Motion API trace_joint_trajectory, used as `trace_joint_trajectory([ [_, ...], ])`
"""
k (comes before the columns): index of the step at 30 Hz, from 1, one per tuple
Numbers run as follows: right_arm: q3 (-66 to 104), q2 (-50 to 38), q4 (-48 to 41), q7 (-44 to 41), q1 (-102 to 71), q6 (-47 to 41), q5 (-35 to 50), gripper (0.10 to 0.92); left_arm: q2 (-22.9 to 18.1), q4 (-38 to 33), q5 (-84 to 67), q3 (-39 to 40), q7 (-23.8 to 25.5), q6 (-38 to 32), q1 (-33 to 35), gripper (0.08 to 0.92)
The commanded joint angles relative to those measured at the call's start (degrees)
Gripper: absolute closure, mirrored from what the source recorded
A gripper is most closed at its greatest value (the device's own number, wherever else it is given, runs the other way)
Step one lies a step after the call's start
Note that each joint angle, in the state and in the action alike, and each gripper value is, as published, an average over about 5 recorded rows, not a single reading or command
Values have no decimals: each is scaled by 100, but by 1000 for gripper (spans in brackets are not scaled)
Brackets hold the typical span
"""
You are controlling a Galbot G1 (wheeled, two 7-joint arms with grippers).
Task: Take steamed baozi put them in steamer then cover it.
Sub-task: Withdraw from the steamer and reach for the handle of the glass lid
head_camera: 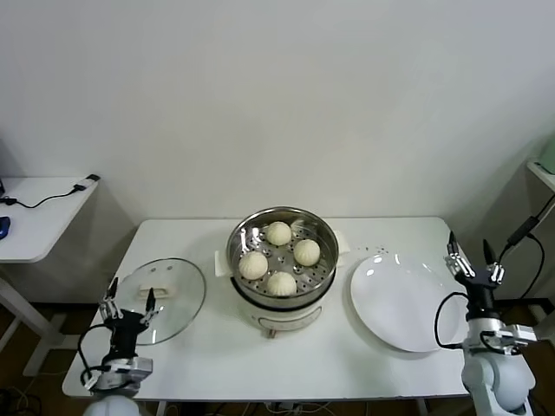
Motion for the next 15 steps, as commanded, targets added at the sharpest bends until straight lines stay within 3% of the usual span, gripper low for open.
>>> trace_joint_trajectory([
  [1,142,180,55,168,-384,197,104,203,658,695,3261,6,61,-564,-245,177],
  [6,130,156,19,164,-329,188,87,203,683,945,3255,45,457,-738,-333,177],
  [15,147,147,-5,142,-347,203,27,203,628,1426,3457,16,508,-418,-788,177],
])
